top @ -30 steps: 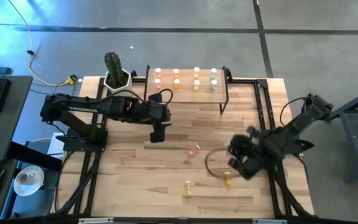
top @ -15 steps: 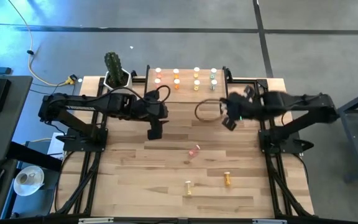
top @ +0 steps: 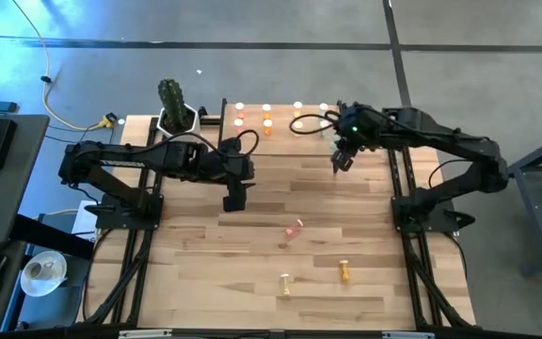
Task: Pick and place medicine bottles onto shelf by color
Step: Put the blue pill bottle aligned with other blue pill bottles on the shelf
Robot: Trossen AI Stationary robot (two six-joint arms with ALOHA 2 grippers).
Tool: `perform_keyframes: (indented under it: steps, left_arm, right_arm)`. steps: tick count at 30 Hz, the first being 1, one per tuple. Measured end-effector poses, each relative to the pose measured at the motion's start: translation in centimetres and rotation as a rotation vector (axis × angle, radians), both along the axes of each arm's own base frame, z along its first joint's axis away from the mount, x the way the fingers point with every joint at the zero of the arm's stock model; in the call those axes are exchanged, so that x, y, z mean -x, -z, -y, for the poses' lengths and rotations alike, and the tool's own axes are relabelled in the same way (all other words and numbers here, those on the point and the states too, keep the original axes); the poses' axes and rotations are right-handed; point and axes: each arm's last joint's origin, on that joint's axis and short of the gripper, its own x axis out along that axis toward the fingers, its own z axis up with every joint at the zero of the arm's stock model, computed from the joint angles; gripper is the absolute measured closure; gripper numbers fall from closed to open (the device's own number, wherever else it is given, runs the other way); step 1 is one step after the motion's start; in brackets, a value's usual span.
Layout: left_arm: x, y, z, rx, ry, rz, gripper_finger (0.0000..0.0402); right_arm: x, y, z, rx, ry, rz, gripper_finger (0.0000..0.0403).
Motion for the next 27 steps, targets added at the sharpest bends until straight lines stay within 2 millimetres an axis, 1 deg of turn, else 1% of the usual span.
perform_keyframes:
  steps: [10, 18, 22, 27]
  left_arm:
    - [0.0, 0.0, 0.0, 0.002, -0.002, 0.000, 0.0227]
    - [0.1, 0.0, 0.0, 0.006, -0.007, -0.004, 0.0227]
    - [0.1, 0.0, 0.0, 0.007, -0.008, -0.004, 0.0227]
    - [0.0, 0.1, 0.0, 0.007, -0.008, -0.005, 0.0227]
  right_arm:
    - [-2.8, 2.7, 2.5, -0.054, -0.042, -0.103, 0.0293]
    - [-3.9, 4.1, 3.9, -0.094, -0.048, -0.138, 0.0293]
    - [-4.5, 4.8, 4.2, -0.121, -0.066, -0.146, 0.0293]
    - [-4.7, 5.3, 4.6, -0.123, -0.053, -0.166, 0.0293]
